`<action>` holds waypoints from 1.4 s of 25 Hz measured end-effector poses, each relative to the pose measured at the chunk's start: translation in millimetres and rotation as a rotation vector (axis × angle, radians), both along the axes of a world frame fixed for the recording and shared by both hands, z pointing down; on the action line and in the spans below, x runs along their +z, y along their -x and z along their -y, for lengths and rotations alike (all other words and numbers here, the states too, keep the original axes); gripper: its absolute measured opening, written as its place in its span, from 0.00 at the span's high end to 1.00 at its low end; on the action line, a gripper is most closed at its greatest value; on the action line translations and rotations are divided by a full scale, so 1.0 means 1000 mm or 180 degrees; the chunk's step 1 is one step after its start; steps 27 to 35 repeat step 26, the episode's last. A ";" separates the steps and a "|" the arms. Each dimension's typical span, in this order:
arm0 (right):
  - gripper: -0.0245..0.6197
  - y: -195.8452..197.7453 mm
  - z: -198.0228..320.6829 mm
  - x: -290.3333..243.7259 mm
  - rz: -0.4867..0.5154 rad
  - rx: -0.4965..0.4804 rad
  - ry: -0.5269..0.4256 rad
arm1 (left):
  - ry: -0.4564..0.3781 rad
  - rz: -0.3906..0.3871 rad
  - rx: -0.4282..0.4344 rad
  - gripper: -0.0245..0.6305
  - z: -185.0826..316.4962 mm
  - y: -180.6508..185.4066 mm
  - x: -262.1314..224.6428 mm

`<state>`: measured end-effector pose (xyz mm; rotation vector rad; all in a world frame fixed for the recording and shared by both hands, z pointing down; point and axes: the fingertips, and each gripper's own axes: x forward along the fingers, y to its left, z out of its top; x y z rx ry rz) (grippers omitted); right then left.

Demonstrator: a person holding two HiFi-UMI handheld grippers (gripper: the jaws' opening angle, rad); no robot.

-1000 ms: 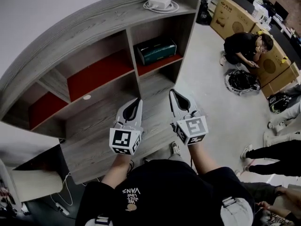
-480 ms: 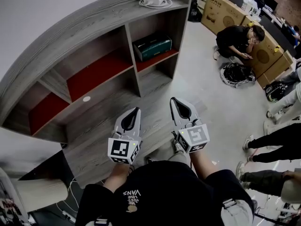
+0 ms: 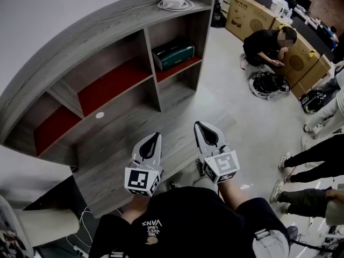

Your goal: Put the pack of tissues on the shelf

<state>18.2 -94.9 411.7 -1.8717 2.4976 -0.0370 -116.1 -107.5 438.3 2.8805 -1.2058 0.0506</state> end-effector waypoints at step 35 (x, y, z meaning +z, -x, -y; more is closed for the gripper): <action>0.96 0.000 -0.012 0.003 0.0027 0.0051 0.0021 | -0.0077 -0.0074 0.0004 0.88 -0.014 0.004 -0.003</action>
